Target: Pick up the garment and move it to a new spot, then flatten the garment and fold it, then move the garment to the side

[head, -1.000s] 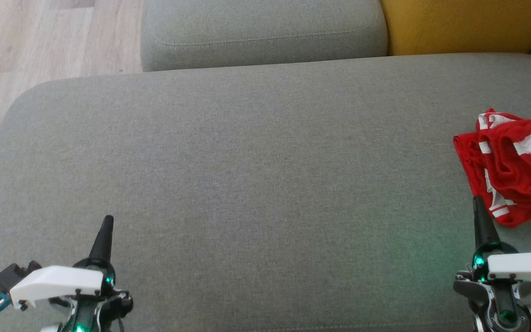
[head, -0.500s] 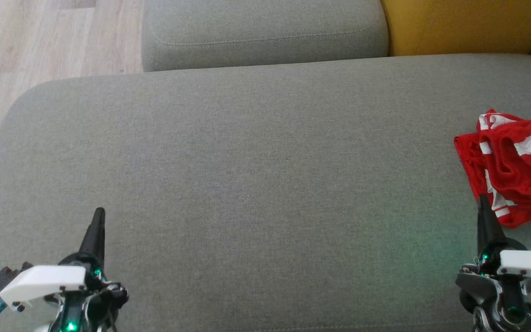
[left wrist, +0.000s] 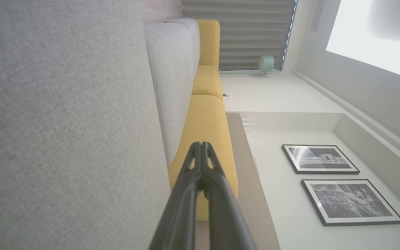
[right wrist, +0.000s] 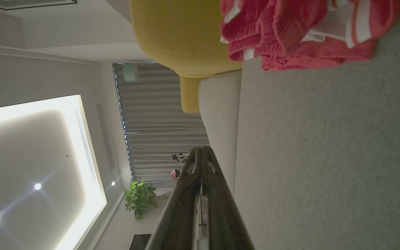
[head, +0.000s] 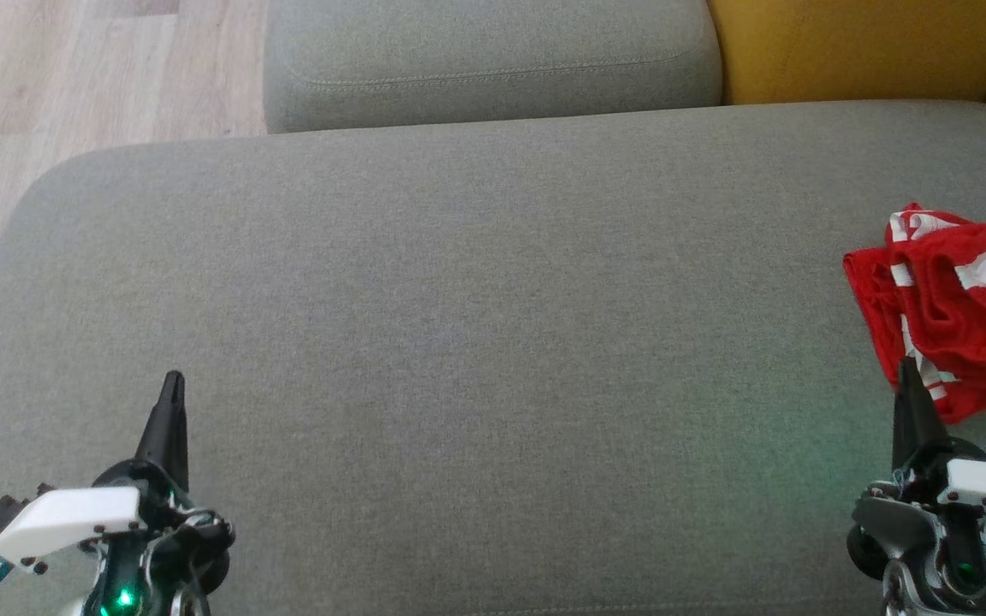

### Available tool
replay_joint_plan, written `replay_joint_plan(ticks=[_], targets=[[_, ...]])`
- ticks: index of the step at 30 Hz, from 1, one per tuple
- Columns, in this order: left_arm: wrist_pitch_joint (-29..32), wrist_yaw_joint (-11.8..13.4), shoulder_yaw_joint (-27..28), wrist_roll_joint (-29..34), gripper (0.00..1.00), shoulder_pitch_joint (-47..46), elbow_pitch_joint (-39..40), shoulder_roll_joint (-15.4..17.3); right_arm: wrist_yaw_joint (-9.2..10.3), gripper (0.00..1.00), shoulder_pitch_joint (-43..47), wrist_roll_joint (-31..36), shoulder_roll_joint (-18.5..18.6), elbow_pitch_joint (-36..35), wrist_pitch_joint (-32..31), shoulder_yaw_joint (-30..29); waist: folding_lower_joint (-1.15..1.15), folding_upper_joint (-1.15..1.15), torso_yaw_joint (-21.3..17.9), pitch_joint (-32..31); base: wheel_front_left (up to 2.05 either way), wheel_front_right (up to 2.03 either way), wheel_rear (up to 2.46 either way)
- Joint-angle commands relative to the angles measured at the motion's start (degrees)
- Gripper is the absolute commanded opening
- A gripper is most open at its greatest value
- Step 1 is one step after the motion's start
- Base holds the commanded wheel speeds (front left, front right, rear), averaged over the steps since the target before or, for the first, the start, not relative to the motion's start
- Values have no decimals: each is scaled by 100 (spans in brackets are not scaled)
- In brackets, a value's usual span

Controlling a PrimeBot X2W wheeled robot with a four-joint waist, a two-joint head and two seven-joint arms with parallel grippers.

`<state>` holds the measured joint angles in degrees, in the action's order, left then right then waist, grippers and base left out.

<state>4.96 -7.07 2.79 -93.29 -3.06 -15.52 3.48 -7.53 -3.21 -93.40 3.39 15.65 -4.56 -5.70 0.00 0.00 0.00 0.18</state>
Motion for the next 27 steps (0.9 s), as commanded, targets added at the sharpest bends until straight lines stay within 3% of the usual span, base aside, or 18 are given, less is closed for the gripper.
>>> replay_joint_plan(ticks=[1, 27], targets=[[33, -42, 224, -12, 0, -300, 153, 49, 4, 0, -280, -38, 89, -174, -37, 111, 0, 0, 0, 0, 0, 0, 0], [68, -42, 268, 25, 0, -303, 151, 18, 4, 0, -285, 8, 50, -170, -80, 57, 0, 0, 0, 0, 0, 0, 0]])
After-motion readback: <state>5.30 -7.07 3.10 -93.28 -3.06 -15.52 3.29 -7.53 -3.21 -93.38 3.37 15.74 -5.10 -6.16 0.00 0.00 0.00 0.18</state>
